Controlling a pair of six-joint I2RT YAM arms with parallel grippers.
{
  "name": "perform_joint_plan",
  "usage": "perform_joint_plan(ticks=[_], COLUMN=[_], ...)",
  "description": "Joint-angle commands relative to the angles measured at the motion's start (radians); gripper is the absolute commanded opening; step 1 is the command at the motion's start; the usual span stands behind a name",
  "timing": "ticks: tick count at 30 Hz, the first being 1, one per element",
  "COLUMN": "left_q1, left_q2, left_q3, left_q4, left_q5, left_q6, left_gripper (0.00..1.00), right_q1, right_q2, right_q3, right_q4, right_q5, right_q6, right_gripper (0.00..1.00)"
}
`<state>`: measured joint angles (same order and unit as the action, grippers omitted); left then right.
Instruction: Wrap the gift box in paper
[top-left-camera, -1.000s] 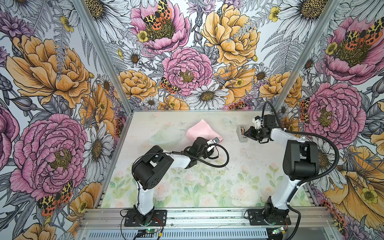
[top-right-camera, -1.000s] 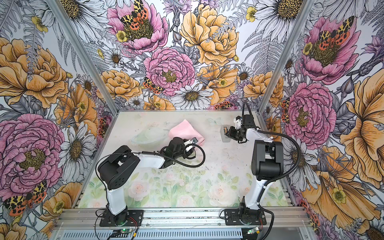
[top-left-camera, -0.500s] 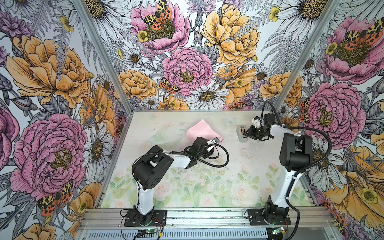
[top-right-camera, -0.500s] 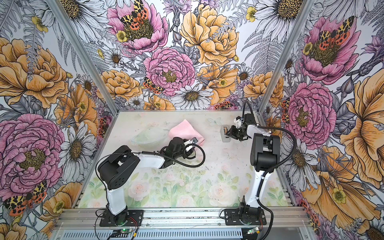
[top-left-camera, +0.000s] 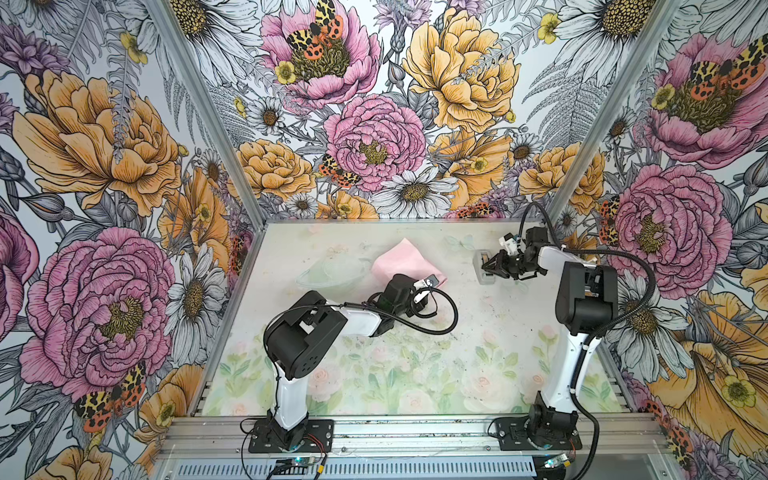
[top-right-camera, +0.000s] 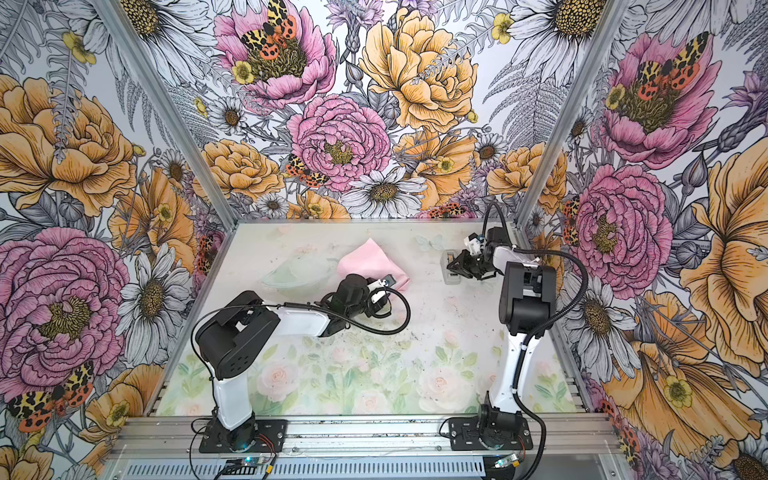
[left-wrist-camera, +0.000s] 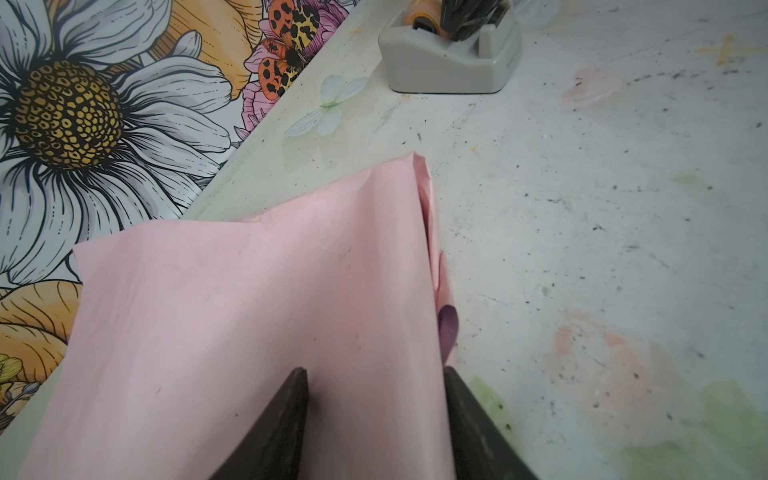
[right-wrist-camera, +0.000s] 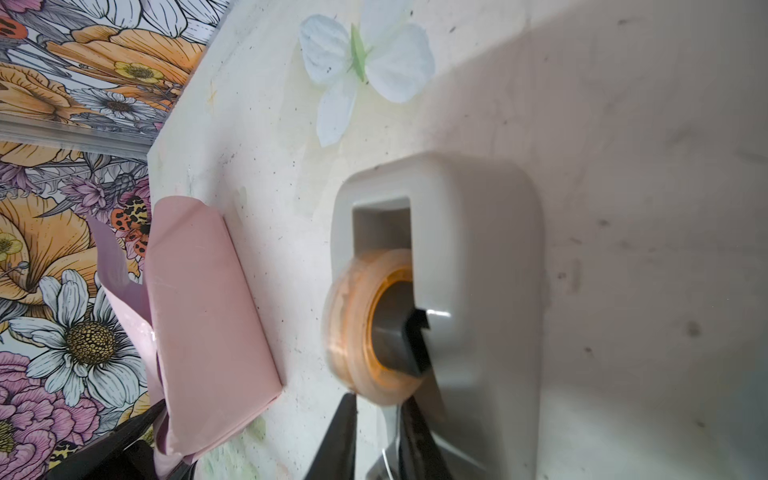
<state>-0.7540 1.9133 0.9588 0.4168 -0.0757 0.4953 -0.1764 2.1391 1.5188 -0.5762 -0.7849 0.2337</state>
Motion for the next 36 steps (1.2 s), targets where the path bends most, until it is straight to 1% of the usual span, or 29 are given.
perform_joint_plan(ticks=[1,6,7,10,12,14,19,27,30,36], left_q1=[0.014,0.016,0.015,0.014,0.014,0.015,0.014,0.013,0.013,0.013], left_q2=[0.071,0.071,0.071,0.071,0.072,0.073,0.07,0.071,0.071,0.072], left_q3=[-0.045,-0.044,-0.044,-0.044,-0.043,-0.042,-0.04,-0.042,-0.04,-0.04], left_q4=[-0.17,-0.17,-0.17,-0.17,-0.17,-0.17,-0.17,-0.171,-0.17,-0.17], left_q5=[0.052,0.052,0.052,0.053,0.055,0.054,0.054,0.056,0.057,0.058], left_q6=[-0.048,-0.049,-0.047,-0.047,-0.048,-0.048,-0.046,-0.047,-0.047,-0.047], left_gripper=[0.5,0.5,0.51,0.5,0.5,0.5,0.5,0.5,0.5,0.5], right_q1=[-0.002,-0.013,-0.016,-0.021,-0.027,-0.03,-0.031,-0.045,-0.048,-0.05], right_q2=[0.047,0.051,0.045,0.022,0.019,0.024,0.048,0.048,0.055,0.069], right_q3=[0.023,0.029,0.03,0.026,0.031,0.036,0.047,0.058,0.064,0.069], right_q4=[-0.034,-0.036,-0.036,-0.034,-0.036,-0.039,-0.065,-0.067,-0.067,-0.067], right_q5=[-0.031,-0.034,-0.023,0.006,0.013,0.013,-0.009,-0.105,-0.117,-0.135], right_q6=[-0.02,-0.007,-0.004,-0.007,-0.003,-0.002,-0.016,-0.029,-0.028,-0.029], right_gripper=[0.21,0.2,0.22,0.32,0.32,0.32,0.25,0.24,0.21,0.21])
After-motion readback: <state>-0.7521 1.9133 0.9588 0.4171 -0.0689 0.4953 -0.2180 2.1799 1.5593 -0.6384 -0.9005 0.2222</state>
